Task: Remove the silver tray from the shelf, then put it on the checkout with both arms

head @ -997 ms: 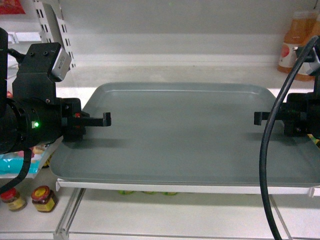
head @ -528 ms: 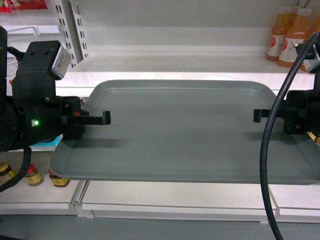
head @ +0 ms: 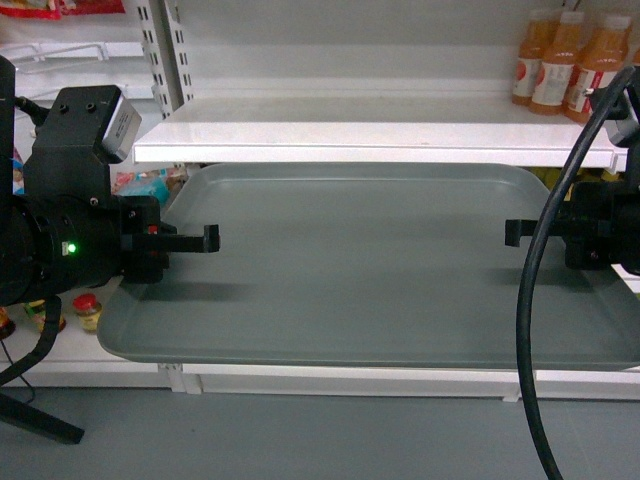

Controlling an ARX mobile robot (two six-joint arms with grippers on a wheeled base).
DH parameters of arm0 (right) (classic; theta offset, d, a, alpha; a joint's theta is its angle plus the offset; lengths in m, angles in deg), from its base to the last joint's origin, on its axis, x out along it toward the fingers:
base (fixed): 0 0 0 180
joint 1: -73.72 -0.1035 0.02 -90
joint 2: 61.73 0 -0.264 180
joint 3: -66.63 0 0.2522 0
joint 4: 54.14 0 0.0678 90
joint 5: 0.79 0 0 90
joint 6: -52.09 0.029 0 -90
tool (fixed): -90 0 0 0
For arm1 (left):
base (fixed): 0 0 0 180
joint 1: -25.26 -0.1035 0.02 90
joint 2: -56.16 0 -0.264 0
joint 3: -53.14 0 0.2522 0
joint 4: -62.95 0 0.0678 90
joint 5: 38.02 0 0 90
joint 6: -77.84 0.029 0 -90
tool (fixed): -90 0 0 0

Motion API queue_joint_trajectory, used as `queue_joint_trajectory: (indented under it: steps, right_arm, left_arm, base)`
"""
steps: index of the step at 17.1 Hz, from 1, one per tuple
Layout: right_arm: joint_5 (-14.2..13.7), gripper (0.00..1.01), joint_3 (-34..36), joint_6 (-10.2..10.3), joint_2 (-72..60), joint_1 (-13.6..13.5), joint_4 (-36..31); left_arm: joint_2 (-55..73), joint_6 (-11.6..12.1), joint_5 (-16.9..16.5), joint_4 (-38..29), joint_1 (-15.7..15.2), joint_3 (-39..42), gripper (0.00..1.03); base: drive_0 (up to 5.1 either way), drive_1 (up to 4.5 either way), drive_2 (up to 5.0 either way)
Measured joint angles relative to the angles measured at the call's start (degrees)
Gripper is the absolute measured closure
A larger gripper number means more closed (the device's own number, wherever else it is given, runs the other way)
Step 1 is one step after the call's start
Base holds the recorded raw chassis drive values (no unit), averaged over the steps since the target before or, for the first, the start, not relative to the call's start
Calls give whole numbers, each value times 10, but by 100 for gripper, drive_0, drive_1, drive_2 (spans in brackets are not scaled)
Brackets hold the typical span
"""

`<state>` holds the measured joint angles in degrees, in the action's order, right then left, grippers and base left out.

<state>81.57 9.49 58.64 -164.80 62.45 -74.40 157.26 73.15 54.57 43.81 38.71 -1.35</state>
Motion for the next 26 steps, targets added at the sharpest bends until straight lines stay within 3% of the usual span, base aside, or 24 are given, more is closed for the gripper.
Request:
queue_joint_trajectory:
  steps: [26]
  right_arm:
    - [1, 98, 0, 0, 0, 0, -2]
  left_arm:
    - [-2, 1, 0, -4, 1, 0, 100]
  base:
    - [8, -407, 423]
